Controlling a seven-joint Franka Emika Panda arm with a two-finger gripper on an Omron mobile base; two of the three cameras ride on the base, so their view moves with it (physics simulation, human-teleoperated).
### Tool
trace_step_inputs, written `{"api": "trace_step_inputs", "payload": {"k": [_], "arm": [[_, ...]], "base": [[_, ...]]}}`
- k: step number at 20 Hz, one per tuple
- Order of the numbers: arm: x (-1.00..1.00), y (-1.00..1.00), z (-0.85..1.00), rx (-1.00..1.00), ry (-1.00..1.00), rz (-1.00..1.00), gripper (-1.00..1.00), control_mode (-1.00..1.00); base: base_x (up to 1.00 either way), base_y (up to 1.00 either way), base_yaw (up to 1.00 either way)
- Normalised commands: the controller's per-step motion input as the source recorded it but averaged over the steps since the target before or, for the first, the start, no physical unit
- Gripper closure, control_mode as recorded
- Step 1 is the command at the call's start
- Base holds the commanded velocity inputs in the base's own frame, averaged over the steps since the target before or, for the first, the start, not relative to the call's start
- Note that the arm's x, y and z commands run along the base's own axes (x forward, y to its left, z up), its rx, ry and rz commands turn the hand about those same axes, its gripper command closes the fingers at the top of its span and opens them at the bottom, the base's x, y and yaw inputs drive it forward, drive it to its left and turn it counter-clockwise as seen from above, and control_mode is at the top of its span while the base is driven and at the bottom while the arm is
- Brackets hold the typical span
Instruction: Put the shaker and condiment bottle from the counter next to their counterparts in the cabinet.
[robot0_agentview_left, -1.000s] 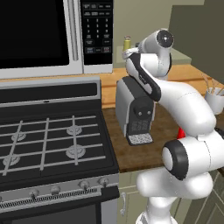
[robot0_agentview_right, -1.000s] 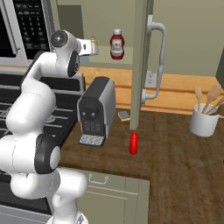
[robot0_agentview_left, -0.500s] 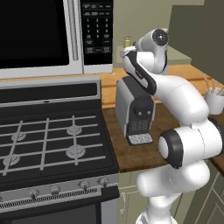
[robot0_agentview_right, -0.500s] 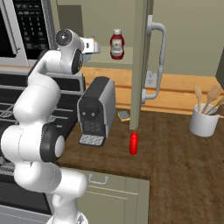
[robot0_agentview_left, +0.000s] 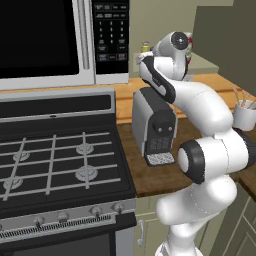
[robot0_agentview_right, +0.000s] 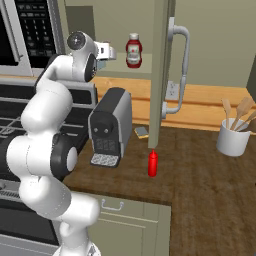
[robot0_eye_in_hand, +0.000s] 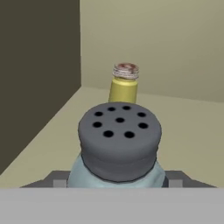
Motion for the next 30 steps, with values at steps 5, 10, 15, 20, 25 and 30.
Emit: {"api": "trace_step_inputs", "payload": {"k": [5, 10, 15, 20, 25, 30], "arm": [[0.23, 0.0, -0.27, 0.01, 0.0, 0.0, 1.0, -1.0], [0.2, 0.0, -0.24, 0.01, 0.0, 0.0, 1.0, -1.0], [0.13, 0.0, -0.28, 0.0, 0.0, 0.0, -1.0, -1.0], [0.0, 0.0, -0.29, 0.0, 0.01, 0.0, -1.0, -1.0], [0.0, 0.0, -0.04, 0.02, 0.03, 0.0, -1.0, -1.0], [-0.12, 0.0, 0.0, 0.01, 0.02, 0.0, -1.0, -1.0]], "base": [[0.0, 0.0, 0.0], [0.0, 0.0, 0.0], [0.0, 0.0, 0.0], [0.0, 0.0, 0.0], [0.0, 0.0, 0.0], [0.0, 0.0, 0.0]]}}
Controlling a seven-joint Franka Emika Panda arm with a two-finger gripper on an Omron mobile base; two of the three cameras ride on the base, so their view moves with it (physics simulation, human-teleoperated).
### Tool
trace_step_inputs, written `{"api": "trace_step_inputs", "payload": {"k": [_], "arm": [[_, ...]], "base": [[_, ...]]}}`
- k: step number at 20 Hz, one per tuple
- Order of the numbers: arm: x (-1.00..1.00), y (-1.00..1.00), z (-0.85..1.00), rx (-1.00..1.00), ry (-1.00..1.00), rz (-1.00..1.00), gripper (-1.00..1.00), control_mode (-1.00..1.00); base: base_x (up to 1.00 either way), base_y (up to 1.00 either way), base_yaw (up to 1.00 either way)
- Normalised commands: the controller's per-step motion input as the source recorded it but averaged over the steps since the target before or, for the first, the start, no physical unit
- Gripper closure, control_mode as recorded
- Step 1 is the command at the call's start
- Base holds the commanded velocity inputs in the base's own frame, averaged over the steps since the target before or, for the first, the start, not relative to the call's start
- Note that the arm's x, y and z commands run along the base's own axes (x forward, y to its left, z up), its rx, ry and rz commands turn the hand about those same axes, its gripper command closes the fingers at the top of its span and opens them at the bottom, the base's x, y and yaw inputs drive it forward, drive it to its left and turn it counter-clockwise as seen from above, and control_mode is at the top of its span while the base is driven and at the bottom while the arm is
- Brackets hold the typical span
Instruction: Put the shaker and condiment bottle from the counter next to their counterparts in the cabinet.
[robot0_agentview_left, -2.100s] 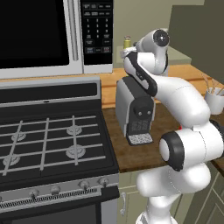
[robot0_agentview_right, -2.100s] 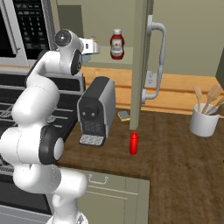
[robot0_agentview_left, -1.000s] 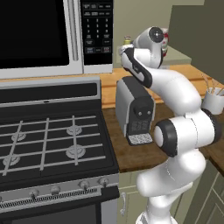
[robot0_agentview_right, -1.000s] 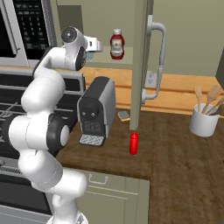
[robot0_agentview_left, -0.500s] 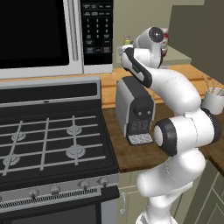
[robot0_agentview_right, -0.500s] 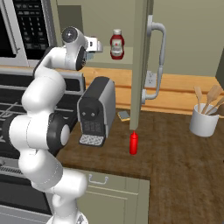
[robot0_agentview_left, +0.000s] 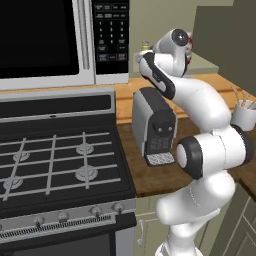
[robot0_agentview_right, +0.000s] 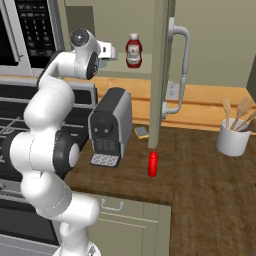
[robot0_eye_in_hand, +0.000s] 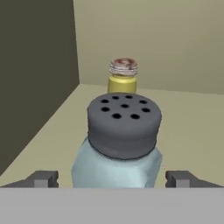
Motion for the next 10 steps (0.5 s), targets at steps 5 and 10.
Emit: {"api": "trace_step_inputs", "payload": {"k": [5, 10], "arm": [[-0.63, -0.01, -0.02, 0.02, 0.0, -0.01, -1.0, -1.0], [-0.98, -0.13, -0.11, 0.05, 0.0, -0.07, -1.0, -1.0]], "base": [[0.0, 0.0, 0.0], [0.0, 0.0, 0.0]]}}
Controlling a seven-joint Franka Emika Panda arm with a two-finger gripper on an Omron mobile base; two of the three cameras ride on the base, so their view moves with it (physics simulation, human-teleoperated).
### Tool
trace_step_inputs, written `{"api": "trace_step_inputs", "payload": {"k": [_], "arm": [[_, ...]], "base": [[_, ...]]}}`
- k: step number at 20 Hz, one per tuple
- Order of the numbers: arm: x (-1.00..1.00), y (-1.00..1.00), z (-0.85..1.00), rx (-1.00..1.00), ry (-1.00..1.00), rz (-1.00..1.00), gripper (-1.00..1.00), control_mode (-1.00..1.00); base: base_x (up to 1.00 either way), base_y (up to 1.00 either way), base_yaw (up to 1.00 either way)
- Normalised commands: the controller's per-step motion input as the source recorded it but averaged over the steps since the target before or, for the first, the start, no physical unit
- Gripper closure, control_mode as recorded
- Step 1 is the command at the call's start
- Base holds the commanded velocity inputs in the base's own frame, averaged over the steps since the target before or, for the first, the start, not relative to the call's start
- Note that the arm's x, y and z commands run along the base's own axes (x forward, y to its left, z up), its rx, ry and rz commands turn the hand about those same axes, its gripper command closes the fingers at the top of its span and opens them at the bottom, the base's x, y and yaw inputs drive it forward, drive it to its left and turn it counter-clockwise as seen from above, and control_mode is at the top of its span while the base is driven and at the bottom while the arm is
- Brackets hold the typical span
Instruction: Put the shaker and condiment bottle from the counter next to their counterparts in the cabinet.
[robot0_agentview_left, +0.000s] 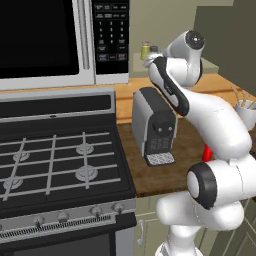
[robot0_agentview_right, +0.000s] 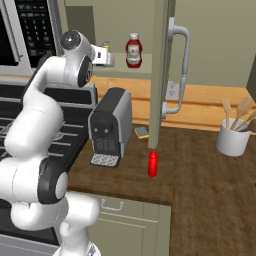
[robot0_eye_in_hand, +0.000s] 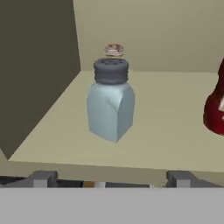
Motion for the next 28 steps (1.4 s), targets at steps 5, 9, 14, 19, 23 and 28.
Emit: {"api": "trace_step_inputs", "payload": {"k": [5, 9, 14, 19, 23, 28], "arm": [[-1.0, -0.16, -0.13, 0.07, 0.0, -0.1, -1.0, -1.0], [-1.0, -0.08, -0.1, 0.06, 0.0, -0.13, -1.0, -1.0], [-0.95, -0.04, -0.06, 0.05, 0.01, -0.14, -1.0, -1.0], [-0.9, -0.08, -0.11, 0.04, 0.03, -0.18, -1.0, -1.0], [-0.98, -0.2, -0.14, 0.07, 0.0, -0.25, -1.0, -1.0], [-1.0, -0.3, -0.05, 0.11, 0.0, -0.29, -1.0, -1.0]], "base": [[0.0, 0.0, 0.0], [0.0, 0.0, 0.0], [0.0, 0.0, 0.0], [0.0, 0.0, 0.0], [0.0, 0.0, 0.0], [0.0, 0.0, 0.0]]}}
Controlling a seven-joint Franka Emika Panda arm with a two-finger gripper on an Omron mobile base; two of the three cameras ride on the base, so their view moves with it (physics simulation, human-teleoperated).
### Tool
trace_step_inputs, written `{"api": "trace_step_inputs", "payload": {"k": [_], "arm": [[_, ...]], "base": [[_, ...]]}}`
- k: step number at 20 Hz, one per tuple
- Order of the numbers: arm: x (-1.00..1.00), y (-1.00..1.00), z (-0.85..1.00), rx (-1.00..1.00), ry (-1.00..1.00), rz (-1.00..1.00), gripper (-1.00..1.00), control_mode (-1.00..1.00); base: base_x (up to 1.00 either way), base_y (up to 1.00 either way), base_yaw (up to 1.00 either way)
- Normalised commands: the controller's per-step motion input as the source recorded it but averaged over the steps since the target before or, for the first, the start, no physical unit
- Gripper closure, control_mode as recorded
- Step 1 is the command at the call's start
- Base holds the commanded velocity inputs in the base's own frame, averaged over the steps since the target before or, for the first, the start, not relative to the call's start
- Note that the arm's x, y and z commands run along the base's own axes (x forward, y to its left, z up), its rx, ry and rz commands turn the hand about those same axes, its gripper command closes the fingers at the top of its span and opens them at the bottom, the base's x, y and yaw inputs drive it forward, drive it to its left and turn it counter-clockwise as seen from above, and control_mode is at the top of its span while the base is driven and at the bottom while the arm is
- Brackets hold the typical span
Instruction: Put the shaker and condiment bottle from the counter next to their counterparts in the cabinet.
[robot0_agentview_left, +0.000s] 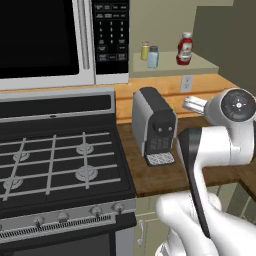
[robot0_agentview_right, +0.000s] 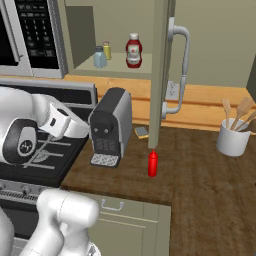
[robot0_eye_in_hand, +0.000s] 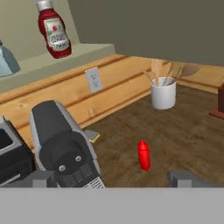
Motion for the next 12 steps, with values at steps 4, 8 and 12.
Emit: {"api": "trace_step_inputs", "payload": {"k": [4, 8, 12], "arm": [[-0.96, -0.23, -0.08, 0.08, 0.0, -0.27, -1.0, -1.0], [-0.64, -0.05, -0.1, 0.02, 0.02, -0.15, -1.0, -1.0], [-0.39, 0.02, -0.36, -0.01, 0.08, -0.1, -1.0, -1.0]], "base": [[0.0, 0.0, 0.0], [0.0, 0.0, 0.0], [0.0, 0.0, 0.0]]}}
